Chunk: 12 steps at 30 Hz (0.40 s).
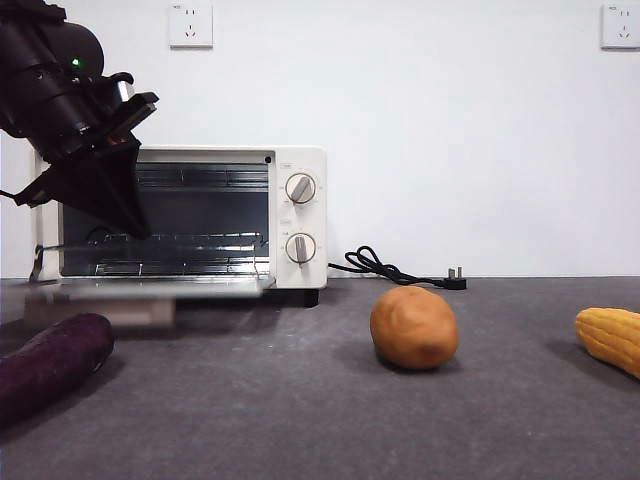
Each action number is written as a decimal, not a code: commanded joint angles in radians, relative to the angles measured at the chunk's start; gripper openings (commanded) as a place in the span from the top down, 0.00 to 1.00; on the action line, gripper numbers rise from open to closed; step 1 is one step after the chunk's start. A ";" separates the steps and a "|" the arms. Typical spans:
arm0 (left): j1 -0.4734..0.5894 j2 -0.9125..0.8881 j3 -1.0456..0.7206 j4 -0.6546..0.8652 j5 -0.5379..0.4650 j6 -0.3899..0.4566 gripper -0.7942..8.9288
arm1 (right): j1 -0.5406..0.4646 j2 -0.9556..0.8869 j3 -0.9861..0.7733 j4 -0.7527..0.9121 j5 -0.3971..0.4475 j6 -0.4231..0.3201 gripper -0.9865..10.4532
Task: Take the eggplant from the table,put the eggplant in the oven
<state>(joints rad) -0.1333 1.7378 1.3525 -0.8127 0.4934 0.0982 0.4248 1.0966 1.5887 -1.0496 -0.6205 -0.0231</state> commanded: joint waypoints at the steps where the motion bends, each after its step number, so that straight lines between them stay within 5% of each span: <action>1: -0.003 0.006 0.000 -0.002 0.008 0.019 0.92 | 0.002 0.001 0.005 0.007 0.000 -0.004 0.42; 12: 0.004 -0.187 0.000 0.045 0.007 0.024 0.92 | 0.002 0.035 0.005 -0.021 0.000 0.023 0.42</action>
<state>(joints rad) -0.1329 1.5745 1.3525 -0.7731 0.4931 0.1154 0.4252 1.1240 1.5894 -1.0695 -0.6205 -0.0113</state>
